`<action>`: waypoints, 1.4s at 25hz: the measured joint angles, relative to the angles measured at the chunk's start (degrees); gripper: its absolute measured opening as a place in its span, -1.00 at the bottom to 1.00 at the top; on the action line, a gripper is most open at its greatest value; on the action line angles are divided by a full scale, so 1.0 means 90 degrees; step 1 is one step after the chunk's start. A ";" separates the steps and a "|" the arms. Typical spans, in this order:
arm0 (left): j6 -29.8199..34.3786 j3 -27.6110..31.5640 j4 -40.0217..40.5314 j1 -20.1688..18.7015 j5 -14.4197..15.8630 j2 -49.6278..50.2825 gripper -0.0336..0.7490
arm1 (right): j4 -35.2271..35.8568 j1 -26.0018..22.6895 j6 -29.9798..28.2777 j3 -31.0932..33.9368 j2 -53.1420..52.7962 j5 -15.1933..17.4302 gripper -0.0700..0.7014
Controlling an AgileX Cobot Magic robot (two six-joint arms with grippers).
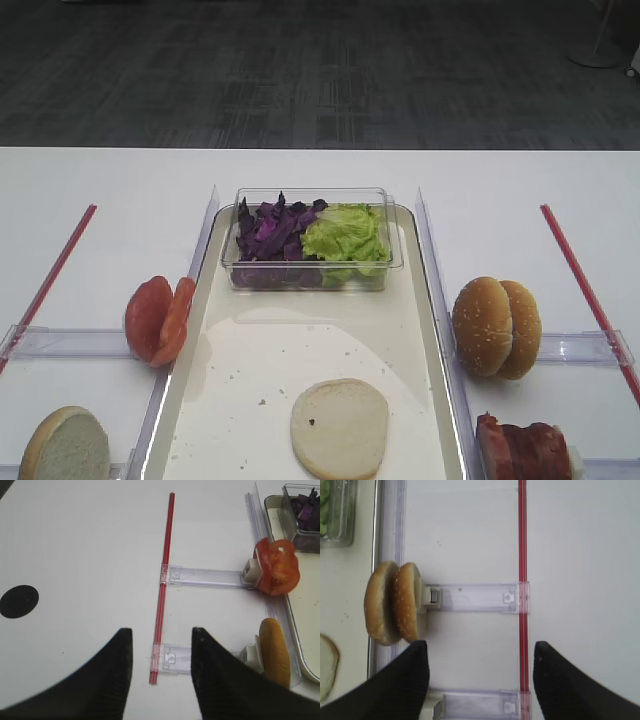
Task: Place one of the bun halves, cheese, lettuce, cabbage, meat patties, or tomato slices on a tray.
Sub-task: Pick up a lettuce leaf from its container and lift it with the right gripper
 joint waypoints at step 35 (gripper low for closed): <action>0.0000 0.0000 0.0000 0.0000 0.0000 0.0000 -0.22 | -0.0005 0.1061 -0.0012 -0.5068 0.5421 0.1024 0.42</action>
